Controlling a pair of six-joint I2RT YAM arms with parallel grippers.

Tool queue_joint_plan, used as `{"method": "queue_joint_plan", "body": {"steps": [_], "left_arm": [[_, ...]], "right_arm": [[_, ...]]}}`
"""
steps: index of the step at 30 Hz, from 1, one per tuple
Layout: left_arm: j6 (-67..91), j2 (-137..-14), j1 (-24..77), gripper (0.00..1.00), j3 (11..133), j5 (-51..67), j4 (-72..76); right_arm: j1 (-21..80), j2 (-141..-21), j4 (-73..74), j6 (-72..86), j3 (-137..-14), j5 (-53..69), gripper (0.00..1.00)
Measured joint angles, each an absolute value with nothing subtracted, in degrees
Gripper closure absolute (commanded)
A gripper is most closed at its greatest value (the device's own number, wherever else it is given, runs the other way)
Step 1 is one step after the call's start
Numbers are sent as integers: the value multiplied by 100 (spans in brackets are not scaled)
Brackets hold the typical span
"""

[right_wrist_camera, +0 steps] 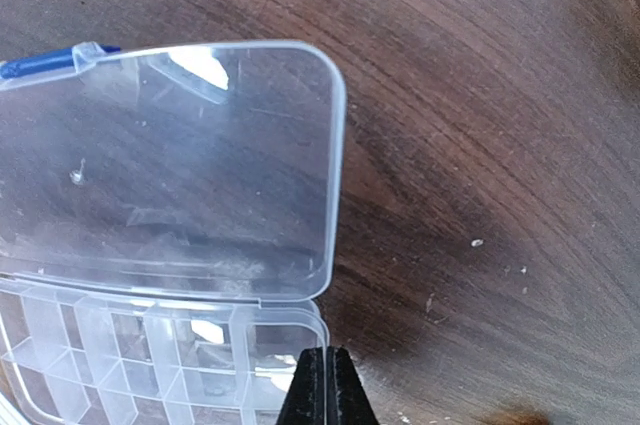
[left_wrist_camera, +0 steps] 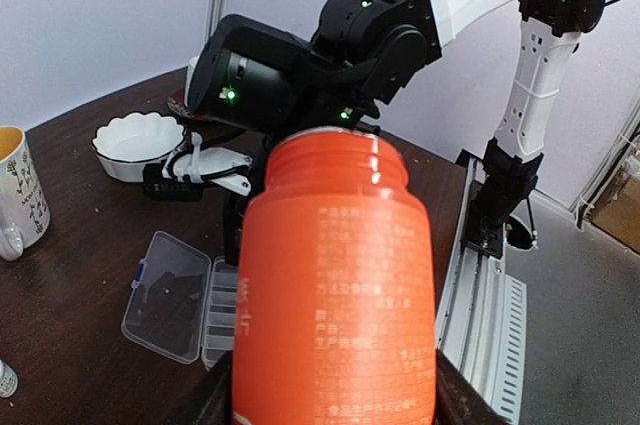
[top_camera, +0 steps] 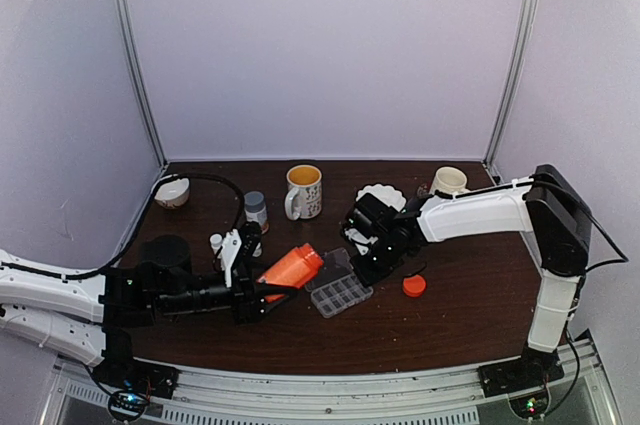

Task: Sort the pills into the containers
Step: Adjust the pill container at the center of the board.

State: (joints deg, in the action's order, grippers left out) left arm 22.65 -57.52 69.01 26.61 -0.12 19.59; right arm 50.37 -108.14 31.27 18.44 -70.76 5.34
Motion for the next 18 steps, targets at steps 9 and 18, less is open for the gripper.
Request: {"method": "queue_joint_plan", "body": {"steps": [9, 18], "left_arm": [[2314, -5756, 6901, 74, 2659, -97, 1951], [2377, -5905, 6901, 74, 2659, -172, 1898]], "right_arm": [[5078, -10698, 3444, 2467, -7074, -349, 84], [5142, -9898, 3400, 2788, -6914, -495, 71]]}}
